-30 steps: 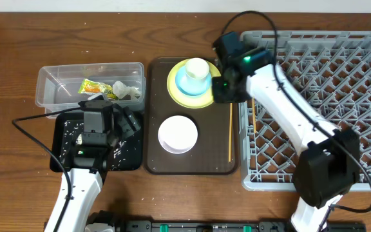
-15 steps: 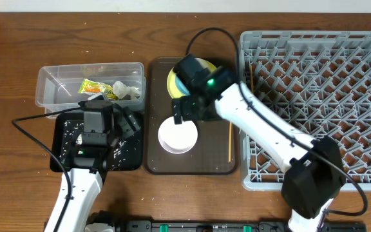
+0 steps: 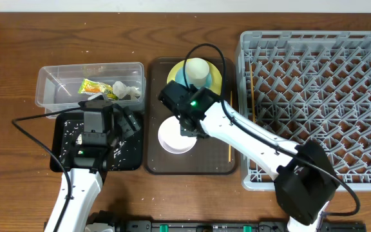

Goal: Sort waste into correct bins and load items into the dishwasher rack
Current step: 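Move the right gripper onto the second chopstick on the brown tray, then grasp the second chopstick with the right gripper and carry it toward the rack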

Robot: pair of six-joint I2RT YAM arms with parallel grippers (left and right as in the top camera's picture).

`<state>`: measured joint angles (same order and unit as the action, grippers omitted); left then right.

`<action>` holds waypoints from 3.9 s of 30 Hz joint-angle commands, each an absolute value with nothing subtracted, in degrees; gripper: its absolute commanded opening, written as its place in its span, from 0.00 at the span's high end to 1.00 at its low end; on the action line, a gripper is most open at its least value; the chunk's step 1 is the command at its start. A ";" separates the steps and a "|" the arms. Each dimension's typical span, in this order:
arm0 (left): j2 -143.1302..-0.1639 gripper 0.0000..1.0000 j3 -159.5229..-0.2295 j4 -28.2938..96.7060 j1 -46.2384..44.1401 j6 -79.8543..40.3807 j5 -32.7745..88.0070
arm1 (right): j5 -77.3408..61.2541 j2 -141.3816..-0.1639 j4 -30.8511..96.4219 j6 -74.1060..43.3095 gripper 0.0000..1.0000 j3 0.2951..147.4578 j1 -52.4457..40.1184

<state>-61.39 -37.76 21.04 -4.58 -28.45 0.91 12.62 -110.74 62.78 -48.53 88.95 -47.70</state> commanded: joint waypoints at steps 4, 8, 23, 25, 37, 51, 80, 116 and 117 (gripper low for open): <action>-61.47 0.16 -38.70 21.19 -4.29 -28.10 0.40 | 18.09 -111.02 61.01 -52.29 0.69 83.79 -44.07; -61.47 0.16 -38.70 21.19 -4.29 -28.10 0.40 | 18.65 -111.02 57.84 -52.27 0.68 80.60 -42.48; -61.47 0.16 -38.70 21.19 -4.29 -28.10 0.40 | 21.08 -111.02 50.02 -52.27 0.60 73.54 -40.66; -61.47 0.16 -38.70 21.19 -4.29 -28.10 0.40 | 21.19 -111.02 48.56 -52.27 0.57 72.62 -40.66; -61.47 0.16 -38.70 21.19 -4.29 -28.10 0.40 | 20.91 -111.02 43.13 -52.27 0.60 68.60 -40.27; -61.47 0.16 -38.70 21.19 -4.29 -28.10 0.40 | 16.51 -111.02 44.03 -50.09 0.45 68.55 -38.76; -61.47 0.16 -38.70 21.19 -4.29 -28.10 0.40 | 18.22 -111.02 42.81 -48.62 0.42 68.55 -38.63; -61.47 0.16 -38.70 21.19 -4.29 -28.10 0.40 | 10.76 -111.02 37.74 -48.84 0.79 66.17 -38.52; -61.47 0.16 -38.70 21.19 -4.29 -28.10 0.40 | 10.44 -111.02 37.91 -48.84 0.79 66.17 -38.52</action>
